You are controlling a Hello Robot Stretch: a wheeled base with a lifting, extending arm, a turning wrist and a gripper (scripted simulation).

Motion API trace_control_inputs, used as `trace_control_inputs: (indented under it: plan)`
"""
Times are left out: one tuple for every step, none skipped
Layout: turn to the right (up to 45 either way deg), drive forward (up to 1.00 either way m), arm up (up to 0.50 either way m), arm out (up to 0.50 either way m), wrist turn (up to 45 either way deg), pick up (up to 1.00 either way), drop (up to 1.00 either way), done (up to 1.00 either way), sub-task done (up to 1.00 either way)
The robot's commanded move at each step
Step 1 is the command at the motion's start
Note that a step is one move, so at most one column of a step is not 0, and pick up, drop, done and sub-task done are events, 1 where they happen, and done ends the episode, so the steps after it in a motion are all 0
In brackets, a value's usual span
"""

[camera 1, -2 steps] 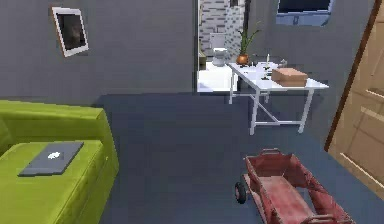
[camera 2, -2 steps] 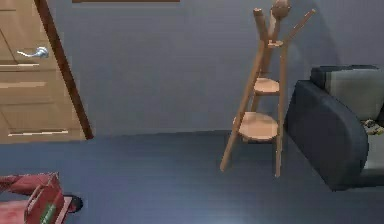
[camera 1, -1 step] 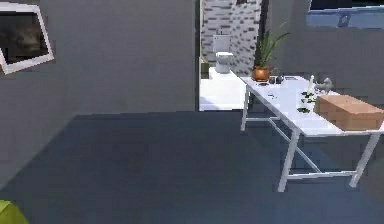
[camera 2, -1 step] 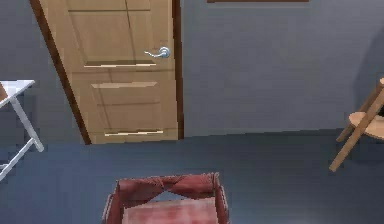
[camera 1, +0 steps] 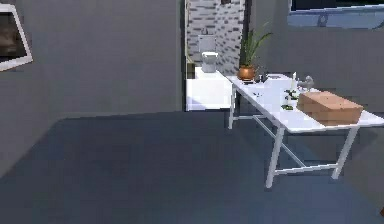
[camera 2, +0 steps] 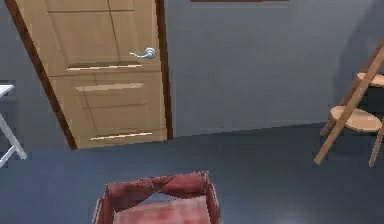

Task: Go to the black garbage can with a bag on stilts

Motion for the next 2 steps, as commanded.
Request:
trace_control_inputs:
  plan:
    - [0.0,0.55,0.0,0.0,0.0,0.0,0.0,0.0,0.0]
    - [3.0,0.0,0.0,0.0,0.0,0.0,0.0,0.0,0.0]
